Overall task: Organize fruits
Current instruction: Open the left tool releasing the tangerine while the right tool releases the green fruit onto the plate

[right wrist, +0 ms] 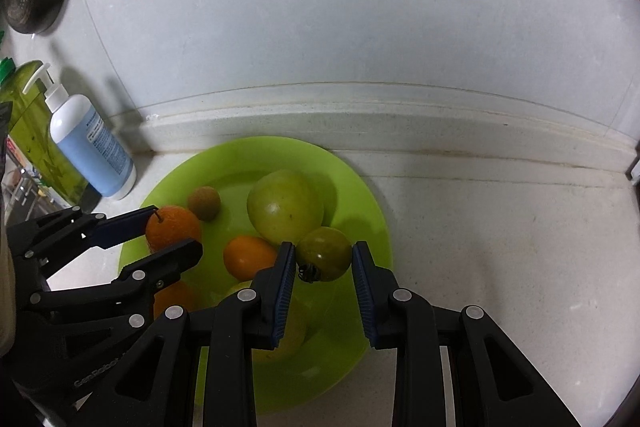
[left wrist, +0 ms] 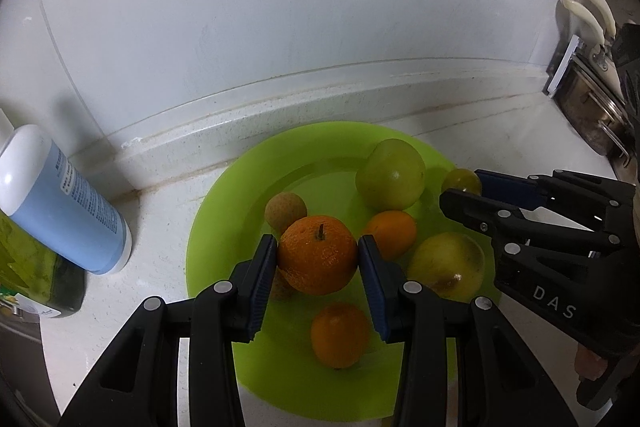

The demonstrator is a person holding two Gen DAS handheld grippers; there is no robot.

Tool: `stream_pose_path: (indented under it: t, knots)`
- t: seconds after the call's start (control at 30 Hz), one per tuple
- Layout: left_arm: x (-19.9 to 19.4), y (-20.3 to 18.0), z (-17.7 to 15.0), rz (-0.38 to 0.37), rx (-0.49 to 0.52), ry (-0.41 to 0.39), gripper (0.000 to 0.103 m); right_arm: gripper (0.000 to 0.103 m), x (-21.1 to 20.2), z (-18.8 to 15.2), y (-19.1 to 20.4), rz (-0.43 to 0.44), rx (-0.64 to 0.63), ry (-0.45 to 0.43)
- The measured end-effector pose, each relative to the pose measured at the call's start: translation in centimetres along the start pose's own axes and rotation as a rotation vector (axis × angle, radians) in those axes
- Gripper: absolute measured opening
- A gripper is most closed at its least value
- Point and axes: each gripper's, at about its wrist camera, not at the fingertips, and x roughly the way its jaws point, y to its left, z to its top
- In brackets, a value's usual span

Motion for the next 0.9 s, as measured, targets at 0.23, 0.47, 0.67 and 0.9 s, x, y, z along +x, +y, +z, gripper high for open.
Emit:
stream_pose_path:
  t: [0.23,0.47,0.67,0.9]
  knots:
    - [-0.5,0.0,-0.1,0.009,0.000,-0.012,0.042,0.036,-0.1,-0.2,0.3,-0.001,-0.010,-0.002]
    - [-2.4,-0.2,-0.3,0.020,0.018,-0.052,0.045,0.036,-1.1,-0.5,0.5,-0.004,-0.011,-0.018]
    - [-5.0,-0.1,-0.6,0.018,0.026,-0.100,0.050,0.036,-3.2,-0.7,1.0,-0.005,-0.018,-0.059]
    - [-9.5,0.1,-1.2,0.012,0.020,-0.180,0.056,0.037,-7.0,-1.1,2.0,0.002,-0.016,-0.134]
